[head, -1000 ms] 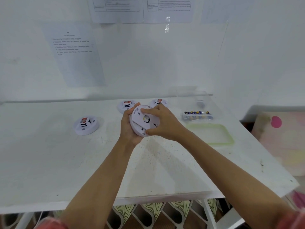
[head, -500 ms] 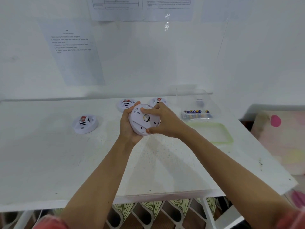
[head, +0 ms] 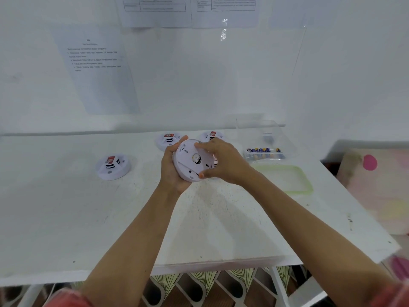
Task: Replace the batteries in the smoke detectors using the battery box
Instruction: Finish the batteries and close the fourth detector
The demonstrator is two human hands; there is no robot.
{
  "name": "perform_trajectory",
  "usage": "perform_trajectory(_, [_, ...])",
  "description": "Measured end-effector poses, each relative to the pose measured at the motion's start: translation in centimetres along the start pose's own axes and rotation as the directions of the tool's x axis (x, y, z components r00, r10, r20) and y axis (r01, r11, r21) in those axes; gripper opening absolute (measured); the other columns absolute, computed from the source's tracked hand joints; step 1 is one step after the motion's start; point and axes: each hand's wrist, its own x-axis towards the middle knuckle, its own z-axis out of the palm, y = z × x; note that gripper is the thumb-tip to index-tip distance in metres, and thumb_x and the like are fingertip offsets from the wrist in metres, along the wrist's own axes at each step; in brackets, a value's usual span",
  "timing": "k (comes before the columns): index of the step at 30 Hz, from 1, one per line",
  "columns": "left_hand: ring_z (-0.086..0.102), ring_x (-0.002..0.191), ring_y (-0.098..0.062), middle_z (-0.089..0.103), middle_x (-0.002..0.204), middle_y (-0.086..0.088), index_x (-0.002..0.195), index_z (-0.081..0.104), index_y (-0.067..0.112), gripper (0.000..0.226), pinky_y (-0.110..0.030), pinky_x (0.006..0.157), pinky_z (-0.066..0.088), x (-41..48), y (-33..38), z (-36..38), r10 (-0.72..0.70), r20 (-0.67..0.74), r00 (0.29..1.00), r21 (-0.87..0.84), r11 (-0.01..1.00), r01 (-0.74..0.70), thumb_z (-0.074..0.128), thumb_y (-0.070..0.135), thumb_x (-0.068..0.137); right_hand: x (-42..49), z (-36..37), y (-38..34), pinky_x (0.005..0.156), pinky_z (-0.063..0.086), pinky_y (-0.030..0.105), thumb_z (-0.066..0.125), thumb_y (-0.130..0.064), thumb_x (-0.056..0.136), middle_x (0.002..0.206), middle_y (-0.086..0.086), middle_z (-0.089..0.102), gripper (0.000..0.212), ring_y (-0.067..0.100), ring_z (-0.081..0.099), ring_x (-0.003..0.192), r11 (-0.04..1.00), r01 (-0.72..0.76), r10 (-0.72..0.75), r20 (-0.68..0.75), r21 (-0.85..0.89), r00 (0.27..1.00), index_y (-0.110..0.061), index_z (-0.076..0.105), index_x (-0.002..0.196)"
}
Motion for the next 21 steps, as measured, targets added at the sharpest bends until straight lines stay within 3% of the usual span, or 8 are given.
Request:
perform_trajectory(3, [0.068, 0.071, -0.023, 0.071, 0.084, -0.006, 0.094, 0.059, 0.024, 0.026, -0.035, 0.062, 0.057, 0.16, 0.07, -0.08, 0.037, 0.005, 0.999, 0.001, 0.999, -0.037, 0.034, 0.032, 0.094, -0.24, 0.05, -0.27, 0.091, 0.040, 0.032, 0.079, -0.025, 0.069, 0.122, 0.006, 0.050, 0.071, 0.021, 0.048, 0.110, 1.000, 0.005, -0.005, -0.029, -0.010, 1.000, -0.012, 0.047, 0.132])
perform_trajectory(6, [0.068, 0.073, -0.024, 0.070, 0.088, -0.008, 0.096, 0.061, 0.026, 0.026, -0.037, 0.061, 0.056, 0.26, 0.09, -0.30, 0.009, -0.004, 1.000, -0.005, 1.000, -0.009, 0.037, 0.035, 0.091, -0.29, 0.15, -0.47, 0.090, 0.040, 0.030, 0.076, -0.025, 0.073, 0.121, 0.008, 0.044, 0.068, 0.022, 0.044, 0.109, 1.000, -0.001, 0.001, 0.013, -0.020, 1.000, -0.009, 0.047, 0.132])
perform_trajectory(9, [0.069, 0.071, -0.026, 0.070, 0.088, -0.011, 0.089, 0.070, 0.025, 0.024, -0.037, 0.058, 0.056, 0.16, -0.07, -0.41, -0.021, 0.000, 1.000, -0.015, 1.000, 0.021, 0.058, 0.037, 0.072, -0.11, 0.22, -0.36, 0.093, 0.039, 0.030, 0.074, -0.027, 0.075, 0.120, 0.008, 0.041, 0.067, 0.021, 0.040, 0.110, 0.998, 0.023, -0.019, 0.052, -0.064, 0.998, -0.008, 0.047, 0.133])
perform_trajectory(12, [0.069, 0.075, -0.026, 0.070, 0.091, -0.011, 0.096, 0.065, 0.022, 0.054, -0.038, 0.061, 0.056, 0.17, -0.32, -0.49, -0.019, 0.029, 0.999, -0.030, 0.999, 0.020, 0.082, 0.035, 0.046, -0.02, 0.26, -0.32, 0.087, 0.040, 0.029, 0.072, -0.034, 0.076, 0.113, 0.006, 0.043, 0.060, 0.020, 0.043, 0.105, 0.998, 0.018, -0.013, 0.072, -0.067, 0.997, -0.005, 0.053, 0.124])
perform_trajectory(14, [0.069, 0.074, -0.025, 0.069, 0.091, -0.010, 0.100, 0.061, 0.022, 0.047, -0.036, 0.061, 0.056, 0.32, -0.44, -0.46, -0.016, 0.024, 1.000, -0.040, 0.999, 0.017, 0.075, 0.037, 0.057, 0.00, 0.46, -0.42, 0.081, 0.038, 0.027, 0.071, -0.040, 0.076, 0.109, 0.006, 0.046, 0.058, 0.020, 0.045, 0.100, 0.998, 0.007, -0.004, 0.039, -0.070, 0.999, -0.003, 0.057, 0.119])
perform_trajectory(17, [0.068, 0.075, -0.023, 0.067, 0.094, -0.009, 0.109, 0.055, 0.023, 0.029, -0.035, 0.061, 0.056, 0.62, -0.33, -0.44, -0.019, -0.030, 0.999, -0.023, 1.000, 0.018, 0.043, 0.037, 0.088, 0.05, 0.86, -0.58, 0.082, 0.041, 0.029, 0.072, -0.040, 0.075, 0.110, 0.008, 0.049, 0.060, 0.022, 0.047, 0.100, 0.998, 0.001, -0.001, -0.013, -0.056, 1.000, -0.003, 0.057, 0.119])
perform_trajectory(21, [0.067, 0.076, -0.022, 0.070, 0.088, -0.006, 0.102, 0.058, 0.025, 0.026, -0.035, 0.061, 0.056, 0.76, -0.25, -0.50, 0.019, -0.044, 0.999, -0.012, 1.000, -0.019, 0.036, 0.036, 0.093, 0.07, 0.89, -0.57, 0.085, 0.042, 0.032, 0.075, -0.039, 0.072, 0.111, 0.007, 0.048, 0.064, 0.021, 0.046, 0.101, 1.000, -0.005, 0.005, -0.030, -0.015, 1.000, -0.002, 0.056, 0.120])
